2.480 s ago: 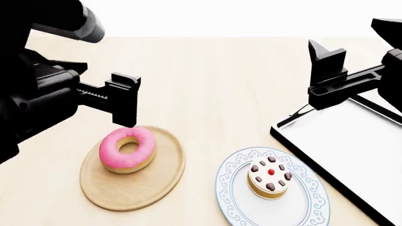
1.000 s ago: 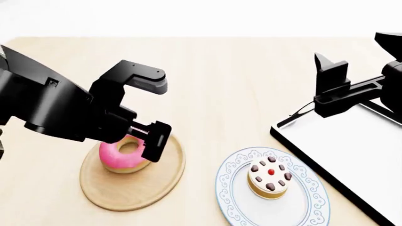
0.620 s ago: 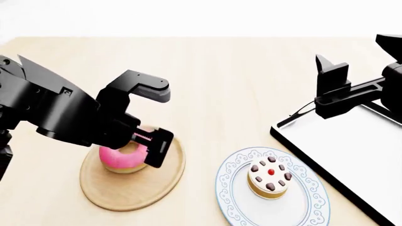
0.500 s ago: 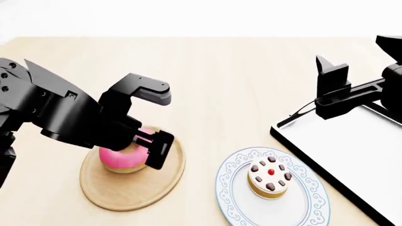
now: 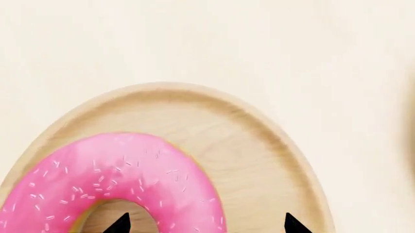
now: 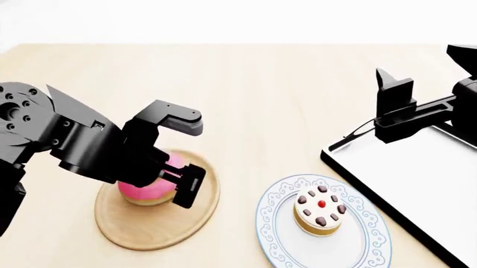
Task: Move the dessert items from the plate to the tray.
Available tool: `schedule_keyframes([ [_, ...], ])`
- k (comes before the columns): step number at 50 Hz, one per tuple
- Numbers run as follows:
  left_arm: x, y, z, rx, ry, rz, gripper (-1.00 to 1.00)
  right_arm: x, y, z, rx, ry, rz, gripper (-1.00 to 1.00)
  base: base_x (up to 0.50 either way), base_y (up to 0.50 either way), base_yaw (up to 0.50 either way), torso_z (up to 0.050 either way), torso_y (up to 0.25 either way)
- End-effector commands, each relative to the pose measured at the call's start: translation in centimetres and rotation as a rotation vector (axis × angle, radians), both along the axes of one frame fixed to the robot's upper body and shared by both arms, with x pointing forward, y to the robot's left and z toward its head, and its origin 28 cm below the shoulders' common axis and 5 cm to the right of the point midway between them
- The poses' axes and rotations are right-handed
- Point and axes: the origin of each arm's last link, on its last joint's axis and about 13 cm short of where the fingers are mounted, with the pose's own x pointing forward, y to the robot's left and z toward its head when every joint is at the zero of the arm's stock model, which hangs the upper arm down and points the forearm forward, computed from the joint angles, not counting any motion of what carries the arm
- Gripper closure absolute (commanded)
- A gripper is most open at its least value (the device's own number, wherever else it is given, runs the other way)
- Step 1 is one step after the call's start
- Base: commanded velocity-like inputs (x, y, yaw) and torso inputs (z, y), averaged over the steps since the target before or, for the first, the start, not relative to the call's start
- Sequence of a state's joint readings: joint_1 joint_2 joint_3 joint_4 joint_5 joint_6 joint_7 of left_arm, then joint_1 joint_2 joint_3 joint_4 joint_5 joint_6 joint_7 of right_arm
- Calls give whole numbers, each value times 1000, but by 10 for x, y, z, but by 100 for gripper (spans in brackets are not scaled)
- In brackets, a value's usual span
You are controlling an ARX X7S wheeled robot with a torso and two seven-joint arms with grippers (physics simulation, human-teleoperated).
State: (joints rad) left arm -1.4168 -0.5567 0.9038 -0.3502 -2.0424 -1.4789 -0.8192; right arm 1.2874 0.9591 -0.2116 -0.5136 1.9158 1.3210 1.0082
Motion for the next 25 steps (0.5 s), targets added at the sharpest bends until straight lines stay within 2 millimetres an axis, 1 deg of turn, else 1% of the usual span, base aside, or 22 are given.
schedule_keyframes([
  [1, 1, 1, -8, 6, 19, 4, -100, 0, 0, 0, -2, 0, -4, -100, 0, 0, 0, 0, 0],
  [10, 2, 1, -14, 8, 30, 7, -100, 1, 0, -2, -2, 4, -4, -100, 0, 0, 0, 0, 0],
  [23, 3, 1, -19, 19, 44, 3, -100, 0, -1, 0, -3, -1, -9, -100, 0, 0, 0, 0, 0],
  [24, 3, 1, -20, 22, 43, 4, 100, 0, -1, 0, -3, -1, -10, -100, 0, 0, 0, 0, 0],
  [25, 3, 1, -20, 23, 43, 4, 100, 0, -2, 0, -3, -1, -10, -100, 0, 0, 0, 0, 0],
])
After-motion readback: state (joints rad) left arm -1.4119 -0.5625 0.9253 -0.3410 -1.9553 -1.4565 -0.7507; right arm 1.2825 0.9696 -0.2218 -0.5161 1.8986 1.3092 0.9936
